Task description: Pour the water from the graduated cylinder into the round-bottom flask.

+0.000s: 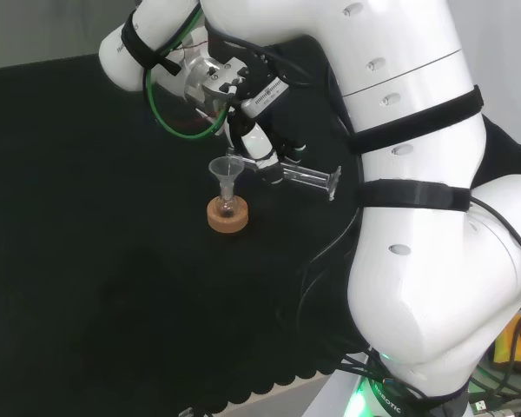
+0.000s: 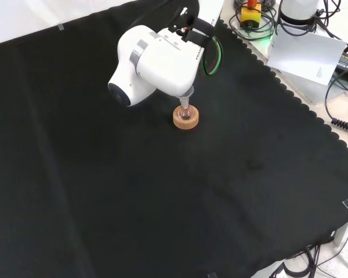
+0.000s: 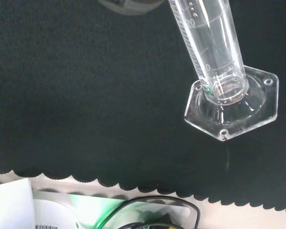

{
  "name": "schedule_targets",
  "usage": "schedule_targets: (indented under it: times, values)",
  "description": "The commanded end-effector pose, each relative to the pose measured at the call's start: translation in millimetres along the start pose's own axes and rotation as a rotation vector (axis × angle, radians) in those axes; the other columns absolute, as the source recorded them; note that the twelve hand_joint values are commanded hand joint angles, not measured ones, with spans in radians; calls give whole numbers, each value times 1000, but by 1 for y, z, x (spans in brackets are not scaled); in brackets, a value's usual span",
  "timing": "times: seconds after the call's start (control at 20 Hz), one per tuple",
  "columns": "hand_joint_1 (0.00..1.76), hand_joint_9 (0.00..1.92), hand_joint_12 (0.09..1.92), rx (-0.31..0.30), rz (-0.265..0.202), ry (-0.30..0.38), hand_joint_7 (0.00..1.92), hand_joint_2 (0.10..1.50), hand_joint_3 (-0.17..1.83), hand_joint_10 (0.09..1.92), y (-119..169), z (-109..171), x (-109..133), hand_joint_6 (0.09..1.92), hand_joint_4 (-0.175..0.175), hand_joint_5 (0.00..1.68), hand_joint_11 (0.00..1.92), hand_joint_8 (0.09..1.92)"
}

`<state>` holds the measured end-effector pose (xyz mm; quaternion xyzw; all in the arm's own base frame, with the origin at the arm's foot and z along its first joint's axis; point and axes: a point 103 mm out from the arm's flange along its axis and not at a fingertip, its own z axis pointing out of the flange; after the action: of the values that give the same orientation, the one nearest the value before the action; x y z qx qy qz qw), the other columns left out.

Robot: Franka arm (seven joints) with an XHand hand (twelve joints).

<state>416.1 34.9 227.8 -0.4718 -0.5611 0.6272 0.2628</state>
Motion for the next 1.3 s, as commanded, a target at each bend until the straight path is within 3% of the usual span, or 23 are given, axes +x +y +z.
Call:
schedule_targets:
  times: [0.05,1.3]
  values:
    - [1123,1525,687,8,10,-4,1373,1105,-1,87,0,1,-2,958,-63,1014,1389,233]
    - [1124,1530,686,53,65,-11,1382,1105,-1,87,0,-2,-6,958,-66,1014,1402,222]
